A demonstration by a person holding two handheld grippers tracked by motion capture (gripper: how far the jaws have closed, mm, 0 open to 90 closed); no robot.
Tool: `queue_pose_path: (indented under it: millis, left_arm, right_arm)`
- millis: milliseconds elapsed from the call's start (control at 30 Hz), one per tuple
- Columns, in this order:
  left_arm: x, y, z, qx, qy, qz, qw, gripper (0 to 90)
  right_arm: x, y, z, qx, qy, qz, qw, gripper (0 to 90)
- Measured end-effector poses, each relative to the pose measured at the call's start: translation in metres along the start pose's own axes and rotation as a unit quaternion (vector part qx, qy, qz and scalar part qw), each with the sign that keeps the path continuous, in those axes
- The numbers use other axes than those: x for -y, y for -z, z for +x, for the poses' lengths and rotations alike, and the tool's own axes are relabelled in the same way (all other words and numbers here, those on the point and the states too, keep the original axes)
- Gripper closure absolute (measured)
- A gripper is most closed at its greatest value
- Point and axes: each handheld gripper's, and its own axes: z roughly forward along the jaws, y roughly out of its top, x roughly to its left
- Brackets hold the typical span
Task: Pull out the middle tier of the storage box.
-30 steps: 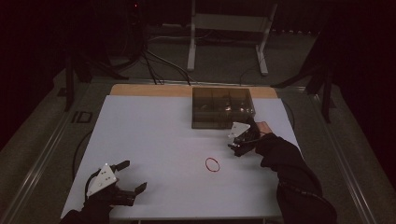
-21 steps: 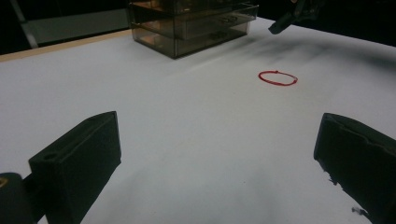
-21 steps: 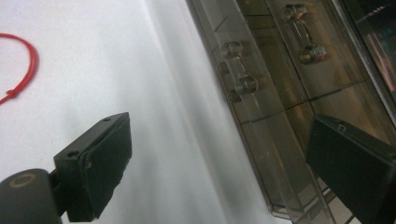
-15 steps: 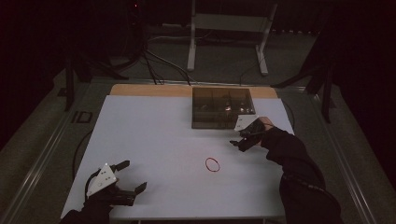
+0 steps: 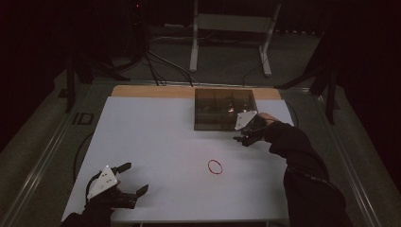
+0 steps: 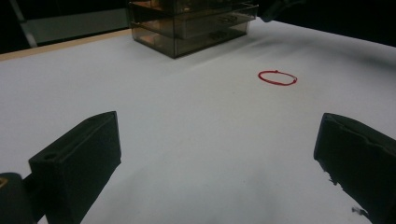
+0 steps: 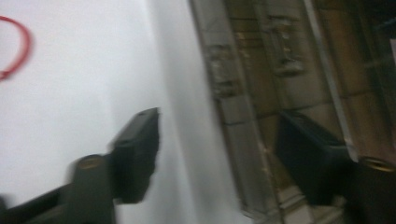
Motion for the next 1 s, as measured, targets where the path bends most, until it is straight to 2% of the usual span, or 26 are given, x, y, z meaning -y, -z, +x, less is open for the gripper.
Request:
queue_pose_path:
  millis: [33, 67, 100, 167, 200, 233, 267, 300, 333, 367, 400, 433, 467, 567, 600, 700, 733, 767, 800, 833, 1000]
  left_arm:
    - [0.0, 0.0, 0.0, 0.0, 0.0, 0.0, 1.0, 2.2]
    - [0.0, 0.0, 0.0, 0.0, 0.0, 0.0, 1.0, 2.2]
    - [0.0, 0.0, 0.0, 0.0, -0.001, -0.001, 1.0, 2.2]
    - [0.0, 0.0, 0.0, 0.0, 0.0, -0.001, 1.0, 2.2]
    - [0.0, -0.001, 0.0, -0.001, -0.001, -0.001, 1.0, 2.2]
    - [0.0, -0.001, 0.0, -0.001, -0.001, -0.001, 1.0, 2.2]
    - [0.0, 0.0, 0.0, 0.0, 0.0, -0.002, 1.0, 2.2]
    - [0.0, 0.0, 0.0, 0.0, 0.0, -0.002, 1.0, 2.2]
    - [0.0, 0.0, 0.0, 0.0, -0.002, -0.001, 1.0, 2.2]
    - [0.0, 0.0, 0.0, 0.0, -0.002, -0.001, 1.0, 2.2]
    - [0.0, 0.0, 0.0, 0.0, -0.001, -0.001, 1.0, 2.2]
    - [0.0, 0.0, 0.0, 0.0, -0.001, -0.001, 1.0, 2.2]
    - [0.0, 0.0, 0.001, 0.0, -0.001, -0.001, 1.0, 2.2]
    - [0.0, 0.0, 0.001, 0.001, -0.002, -0.001, 1.0, 2.2]
    - [0.0, 0.0, 0.0, 0.001, -0.001, -0.001, 1.0, 2.2]
    - [0.0, 0.0, 0.0, 0.0, -0.001, -0.002, 1.0, 2.2]
    - [0.0, 0.0, 0.0, 0.0, -0.001, -0.002, 1.0, 2.2]
    - [0.001, 0.0, 0.0, 0.0, 0.0, -0.001, 1.0, 2.2]
    - [0.001, 0.0, 0.0, 0.0, 0.0, -0.001, 1.0, 2.2]
    - [0.0, 0.0, 0.001, 0.0, -0.001, -0.001, 1.0, 2.2]
    - [0.001, 0.0, 0.001, 0.0, 0.0, 0.0, 1.0, 2.2]
  right_arm:
    - [0.0, -0.001, -0.002, 0.004, 0.0, 0.003, 1.0, 43.4]
    - [0.0, -0.001, -0.002, 0.004, 0.0, 0.003, 1.0, 43.4]
    - [0.002, -0.002, -0.005, 0.018, 0.015, -0.012, 0.9996, 46.8]
    - [0.003, -0.003, -0.005, 0.02, 0.019, -0.012, 0.9995, 47.9]
    - [0.002, -0.004, -0.009, 0.012, 0.033, -0.001, 0.9994, 54.4]
    - [0.002, -0.004, -0.009, 0.012, 0.033, -0.001, 0.9994, 54.4]
    - [0.001, -0.006, -0.013, 0.006, 0.052, 0.003, 0.9987, 59.0]
    - [0.001, -0.006, -0.013, 0.006, 0.052, 0.003, 0.9987, 59.0]
    - [0.0, -0.007, -0.017, -0.002, 0.064, 0.015, 0.9978, 63.8]
    - [0.0, -0.007, -0.017, -0.002, 0.064, 0.015, 0.9978, 63.8]
    - [-0.001, -0.007, -0.02, -0.006, 0.079, 0.017, 0.9968, 70.0]
    - [-0.001, -0.007, -0.02, -0.006, 0.079, 0.017, 0.9968, 70.0]
    - [-0.002, -0.008, -0.024, -0.002, 0.09, 0.029, 0.9956, 74.5]
    - [-0.002, -0.01, -0.026, -0.004, 0.094, 0.035, 0.9949, 77.1]
    - [-0.003, -0.011, -0.029, -0.017, 0.1, 0.045, 0.9939, 78.3]
    - [-0.004, -0.013, -0.03, -0.018, 0.111, 0.05, 0.9924, 79.9]
    - [-0.006, -0.014, -0.03, -0.028, 0.121, 0.054, 0.9908, 80.3]
    - [-0.006, -0.016, -0.029, -0.028, 0.132, 0.059, 0.9891, 80.5]
    - [-0.006, -0.016, -0.029, -0.028, 0.132, 0.059, 0.9891, 80.5]
    - [-0.007, -0.018, -0.029, -0.032, 0.142, 0.068, 0.987, 80.9]
    - [-0.008, -0.022, -0.031, -0.04, 0.132, 0.074, 0.9877, 81.7]
